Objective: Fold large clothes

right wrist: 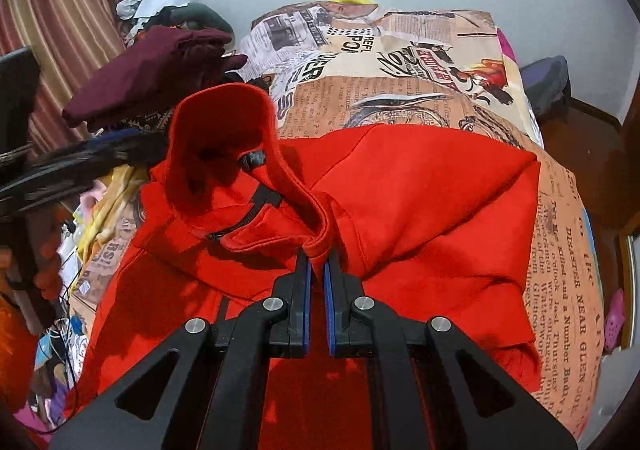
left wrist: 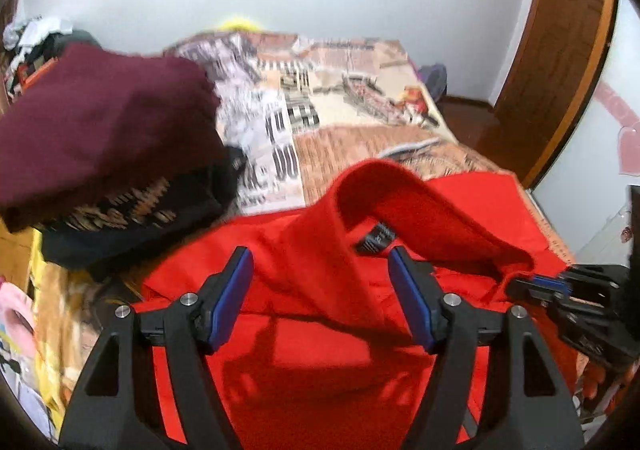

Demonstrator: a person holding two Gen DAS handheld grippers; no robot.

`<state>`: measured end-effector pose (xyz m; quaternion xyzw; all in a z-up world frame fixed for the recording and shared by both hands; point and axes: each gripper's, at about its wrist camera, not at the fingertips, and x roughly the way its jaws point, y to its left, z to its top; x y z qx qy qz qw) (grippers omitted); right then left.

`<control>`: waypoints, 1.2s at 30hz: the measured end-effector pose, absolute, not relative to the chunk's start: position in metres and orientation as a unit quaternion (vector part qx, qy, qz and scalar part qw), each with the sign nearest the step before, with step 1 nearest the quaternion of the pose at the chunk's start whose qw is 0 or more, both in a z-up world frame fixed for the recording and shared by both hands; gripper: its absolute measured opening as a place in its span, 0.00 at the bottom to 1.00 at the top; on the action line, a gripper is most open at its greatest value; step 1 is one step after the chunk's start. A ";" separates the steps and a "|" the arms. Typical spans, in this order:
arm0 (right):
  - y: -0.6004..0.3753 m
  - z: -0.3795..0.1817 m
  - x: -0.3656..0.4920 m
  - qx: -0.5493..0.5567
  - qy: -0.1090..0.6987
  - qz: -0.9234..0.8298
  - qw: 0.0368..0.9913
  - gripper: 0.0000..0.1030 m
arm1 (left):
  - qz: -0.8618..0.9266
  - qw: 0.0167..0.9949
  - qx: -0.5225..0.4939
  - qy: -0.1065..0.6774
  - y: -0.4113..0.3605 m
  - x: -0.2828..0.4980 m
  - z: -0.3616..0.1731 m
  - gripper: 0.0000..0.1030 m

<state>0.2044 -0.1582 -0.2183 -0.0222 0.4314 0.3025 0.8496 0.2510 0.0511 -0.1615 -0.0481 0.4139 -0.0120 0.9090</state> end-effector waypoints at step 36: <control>-0.174 -0.205 0.147 -0.030 0.438 0.312 0.843 0.05 | -0.018 0.886 -0.022 0.463 0.060 0.145 -0.208 0.23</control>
